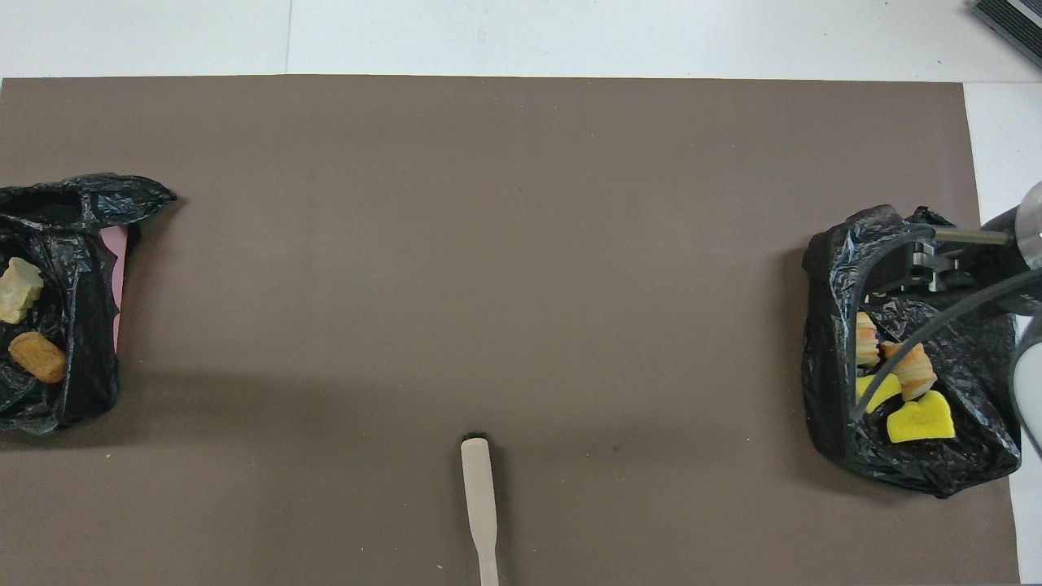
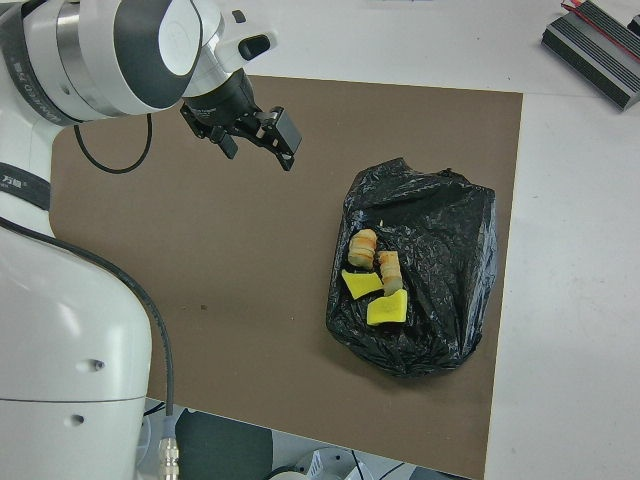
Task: Sweep and dump trash in bin
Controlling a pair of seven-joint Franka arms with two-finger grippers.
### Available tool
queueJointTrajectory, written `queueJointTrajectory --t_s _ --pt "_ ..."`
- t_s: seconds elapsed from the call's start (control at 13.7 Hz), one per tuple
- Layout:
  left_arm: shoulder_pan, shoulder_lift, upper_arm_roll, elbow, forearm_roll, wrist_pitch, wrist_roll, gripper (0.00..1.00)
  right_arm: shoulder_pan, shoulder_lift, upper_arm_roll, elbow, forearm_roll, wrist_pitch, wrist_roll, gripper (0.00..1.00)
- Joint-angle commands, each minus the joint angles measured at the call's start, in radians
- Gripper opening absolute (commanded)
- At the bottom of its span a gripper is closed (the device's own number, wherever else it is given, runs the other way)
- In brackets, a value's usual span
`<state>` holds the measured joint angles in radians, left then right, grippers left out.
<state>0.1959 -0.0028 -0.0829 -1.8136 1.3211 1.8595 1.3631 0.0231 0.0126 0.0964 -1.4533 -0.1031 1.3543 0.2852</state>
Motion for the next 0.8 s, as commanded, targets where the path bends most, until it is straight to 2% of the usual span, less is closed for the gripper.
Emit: queueJointTrajectory --t_s 0.0,0.15,0.36,0.73 --pt "-0.065 -0.019 0.008 -0.018 -0.08 -0.077 -0.071 0.0 -0.011 0.007 0.003 0.024 0.022 -0.027 -0.023 1.0" --pt "-0.119 -0.019 0.008 -0.018 -0.17 -0.135 -0.113 0.0 -0.015 0.007 -0.003 0.024 0.039 -0.018 -0.023 1.0" --pt "-0.193 -0.025 0.008 -0.016 -0.328 -0.244 -0.278 0.0 -0.015 0.004 -0.003 0.022 0.031 -0.018 -0.026 1.0" --pt "-0.228 -0.034 0.008 -0.019 -0.662 -0.301 -0.528 0.0 -0.017 0.004 -0.006 0.025 0.029 -0.026 -0.026 1.0"
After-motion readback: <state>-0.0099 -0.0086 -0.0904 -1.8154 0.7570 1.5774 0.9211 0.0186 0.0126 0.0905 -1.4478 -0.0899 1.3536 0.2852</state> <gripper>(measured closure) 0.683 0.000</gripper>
